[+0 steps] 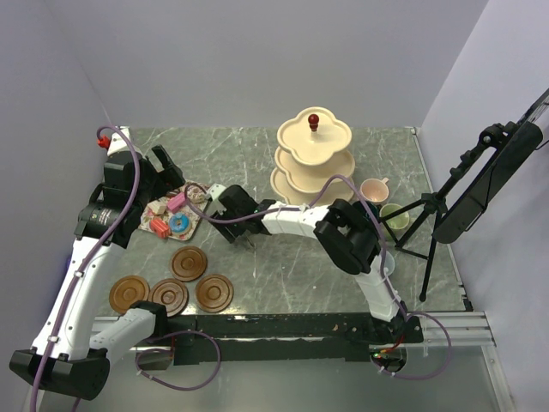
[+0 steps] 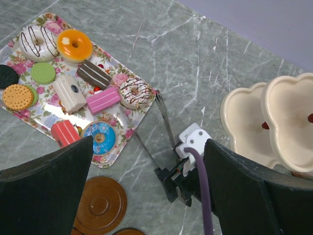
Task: Serve the afternoon tea
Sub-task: Pick up the desert from the tray.
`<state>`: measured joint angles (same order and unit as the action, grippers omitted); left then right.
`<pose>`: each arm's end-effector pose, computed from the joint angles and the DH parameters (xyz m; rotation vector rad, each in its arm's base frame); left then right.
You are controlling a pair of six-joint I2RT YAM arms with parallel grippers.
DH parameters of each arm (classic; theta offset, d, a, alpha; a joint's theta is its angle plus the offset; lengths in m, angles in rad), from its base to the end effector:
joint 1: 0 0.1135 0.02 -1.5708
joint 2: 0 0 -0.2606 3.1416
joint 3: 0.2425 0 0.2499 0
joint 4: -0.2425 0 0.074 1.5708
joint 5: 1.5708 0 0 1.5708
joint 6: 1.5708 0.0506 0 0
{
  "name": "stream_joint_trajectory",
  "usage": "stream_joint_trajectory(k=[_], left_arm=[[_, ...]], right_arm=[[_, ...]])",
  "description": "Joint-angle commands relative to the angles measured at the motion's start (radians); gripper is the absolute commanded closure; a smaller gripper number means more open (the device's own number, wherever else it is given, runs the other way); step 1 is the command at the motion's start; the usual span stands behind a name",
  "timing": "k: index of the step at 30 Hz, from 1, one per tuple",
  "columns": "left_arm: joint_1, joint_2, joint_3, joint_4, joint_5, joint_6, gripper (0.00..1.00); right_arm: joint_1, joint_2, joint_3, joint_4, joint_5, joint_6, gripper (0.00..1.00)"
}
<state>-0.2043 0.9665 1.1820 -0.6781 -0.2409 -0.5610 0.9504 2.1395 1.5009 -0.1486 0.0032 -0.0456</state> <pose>0.2044 -0.0300 0.3835 -0.5076 1.9627 -0.2401 0.2785 0.3895 0.1484 -1.1454 2.1100 0.4301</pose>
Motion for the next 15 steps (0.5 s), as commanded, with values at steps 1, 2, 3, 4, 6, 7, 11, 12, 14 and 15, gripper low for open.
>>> stream_joint_trajectory(k=[1, 2, 3, 4, 6, 7, 11, 12, 14, 15], left_arm=[[0.002, -0.005, 0.007, 0.006, 0.005, 0.004, 0.0], [0.002, -0.005, 0.005, 0.008, 0.005, 0.004, 0.0], [0.002, -0.005, 0.005, 0.008, 0.006, 0.004, 0.0], [0.002, -0.005, 0.004, 0.009, 0.006, 0.003, 0.0], [0.002, -0.005, 0.004, 0.009, 0.003, 0.004, 0.0], [0.002, -0.005, 0.002, 0.011, 0.003, 0.004, 0.0], [0.002, -0.006, -0.002, 0.012, 0.003, 0.003, 0.0], [0.002, -0.006, -0.002, 0.012, 0.003, 0.001, 0.0], [0.002, -0.006, -0.007, 0.015, 0.005, 0.0, 0.0], [0.002, -0.005, -0.005, 0.015, 0.006, 0.001, 0.0]], right_arm=[[-0.035, -0.035, -0.022, -0.005, 0.012, 0.023, 0.34], [-0.039, -0.058, -0.03, -0.008, 0.012, 0.027, 0.36], [-0.042, -0.082, -0.034, -0.014, 0.008, 0.035, 0.38], [-0.045, -0.101, -0.034, -0.028, 0.001, 0.039, 0.39], [-0.05, -0.144, -0.031, -0.057, -0.021, 0.044, 0.41], [-0.048, -0.165, -0.025, -0.075, -0.025, 0.044, 0.41], [-0.053, -0.23, 0.013, -0.199, -0.026, 0.044, 0.46], [-0.052, -0.245, 0.024, -0.225, -0.025, 0.044, 0.46], [-0.055, -0.266, 0.045, -0.273, -0.019, 0.044, 0.48], [-0.056, -0.276, 0.057, -0.296, -0.013, 0.044, 0.48]])
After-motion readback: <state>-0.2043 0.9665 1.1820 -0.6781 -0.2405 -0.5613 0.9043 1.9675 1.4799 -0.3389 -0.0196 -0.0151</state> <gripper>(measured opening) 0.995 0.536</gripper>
